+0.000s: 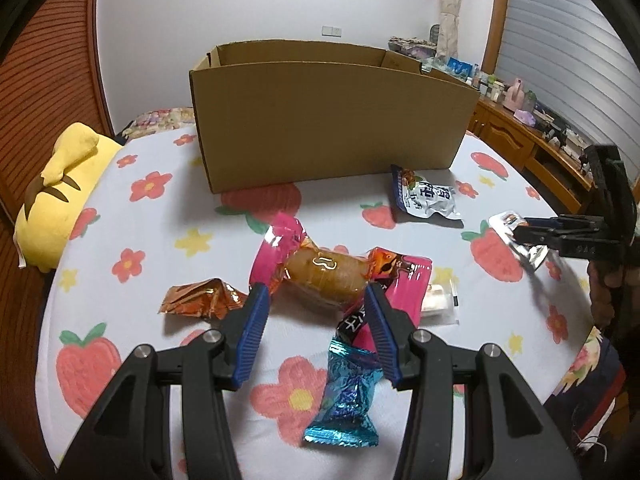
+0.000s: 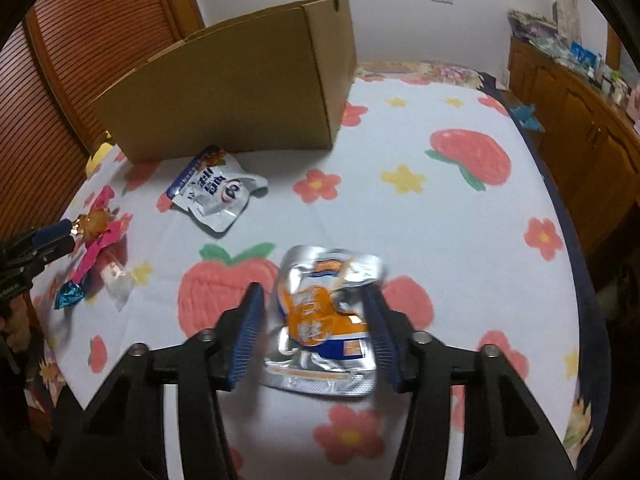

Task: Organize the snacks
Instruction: 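Grasp the pink-wrapped sausage with the left gripper while the right gripper grasps the orange-and-silver pouch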

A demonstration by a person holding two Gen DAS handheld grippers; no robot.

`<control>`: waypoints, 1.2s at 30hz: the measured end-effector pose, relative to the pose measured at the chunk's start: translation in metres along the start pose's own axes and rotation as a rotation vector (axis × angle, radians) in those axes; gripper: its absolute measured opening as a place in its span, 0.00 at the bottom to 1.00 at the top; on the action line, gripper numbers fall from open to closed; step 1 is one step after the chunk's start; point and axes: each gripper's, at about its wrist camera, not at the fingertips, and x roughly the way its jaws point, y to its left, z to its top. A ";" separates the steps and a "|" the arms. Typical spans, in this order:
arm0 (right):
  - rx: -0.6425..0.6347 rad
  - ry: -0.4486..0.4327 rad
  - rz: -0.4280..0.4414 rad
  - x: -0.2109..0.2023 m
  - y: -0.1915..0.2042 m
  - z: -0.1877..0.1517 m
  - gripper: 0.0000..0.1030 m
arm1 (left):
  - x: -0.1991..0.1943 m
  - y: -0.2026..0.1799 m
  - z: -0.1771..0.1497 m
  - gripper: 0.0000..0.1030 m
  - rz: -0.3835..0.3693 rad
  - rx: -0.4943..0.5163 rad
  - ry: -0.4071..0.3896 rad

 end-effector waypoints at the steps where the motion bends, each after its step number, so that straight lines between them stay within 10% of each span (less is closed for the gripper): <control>1: -0.019 -0.004 -0.021 0.002 0.004 -0.001 0.44 | 0.001 0.000 0.000 0.48 -0.002 -0.006 0.004; 36: -0.113 -0.067 -0.110 0.010 0.019 -0.010 0.49 | 0.064 -0.001 0.036 0.53 -0.021 -0.115 0.170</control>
